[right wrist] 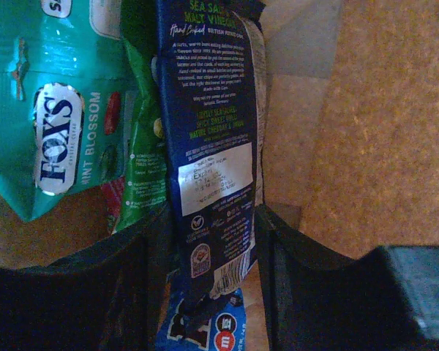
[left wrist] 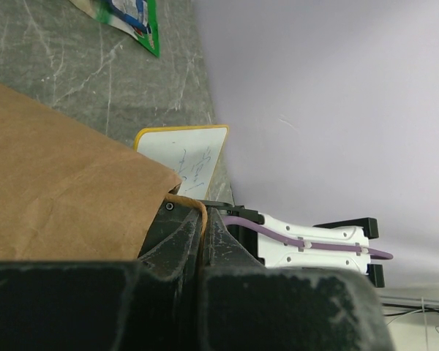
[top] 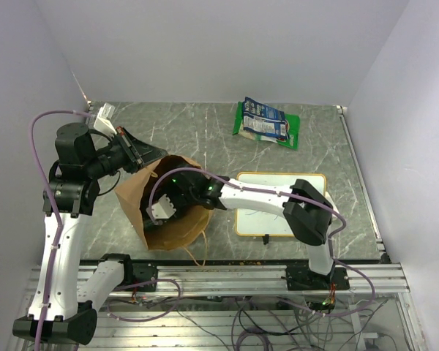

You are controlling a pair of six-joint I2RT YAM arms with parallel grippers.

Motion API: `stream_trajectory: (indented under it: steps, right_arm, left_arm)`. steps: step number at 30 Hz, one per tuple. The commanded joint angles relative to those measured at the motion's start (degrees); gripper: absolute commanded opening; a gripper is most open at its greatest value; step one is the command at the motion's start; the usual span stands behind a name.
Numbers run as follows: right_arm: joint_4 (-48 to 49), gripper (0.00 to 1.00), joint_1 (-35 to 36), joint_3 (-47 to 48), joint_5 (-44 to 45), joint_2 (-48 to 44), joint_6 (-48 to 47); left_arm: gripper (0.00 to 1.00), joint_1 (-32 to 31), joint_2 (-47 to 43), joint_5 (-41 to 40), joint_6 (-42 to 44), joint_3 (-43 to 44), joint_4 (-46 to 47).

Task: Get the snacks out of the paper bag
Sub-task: Take out the snack from the paper bag.

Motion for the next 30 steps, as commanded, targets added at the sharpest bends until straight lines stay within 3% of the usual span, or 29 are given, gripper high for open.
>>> stream_trajectory:
  steps: [1,6,9,14,30]
  right_arm:
    - [4.2,0.48,-0.4,1.0,1.5,2.1,0.5]
    - [6.6,0.41,-0.3,1.7,3.6,4.0,0.5]
    - [7.3,0.2,0.0,2.3,5.1,4.7,0.8]
    - [6.5,0.0,-0.1,1.5,4.5,3.3,0.4]
    - [-0.4,0.0,0.2,-3.0,-3.0,-17.1,9.6]
  left_arm:
    - [0.07,-0.1,-0.4,0.7,0.5,1.8,2.3]
    - [0.07,-0.1,-0.2,0.8,0.9,2.1,1.7]
    - [0.07,-0.2,-0.3,-0.2,1.1,1.8,0.6]
    - [0.07,-0.1,0.1,-3.1,1.0,1.4,-2.8]
    - [0.07,-0.1,0.2,-8.8,-1.1,2.8,-1.2]
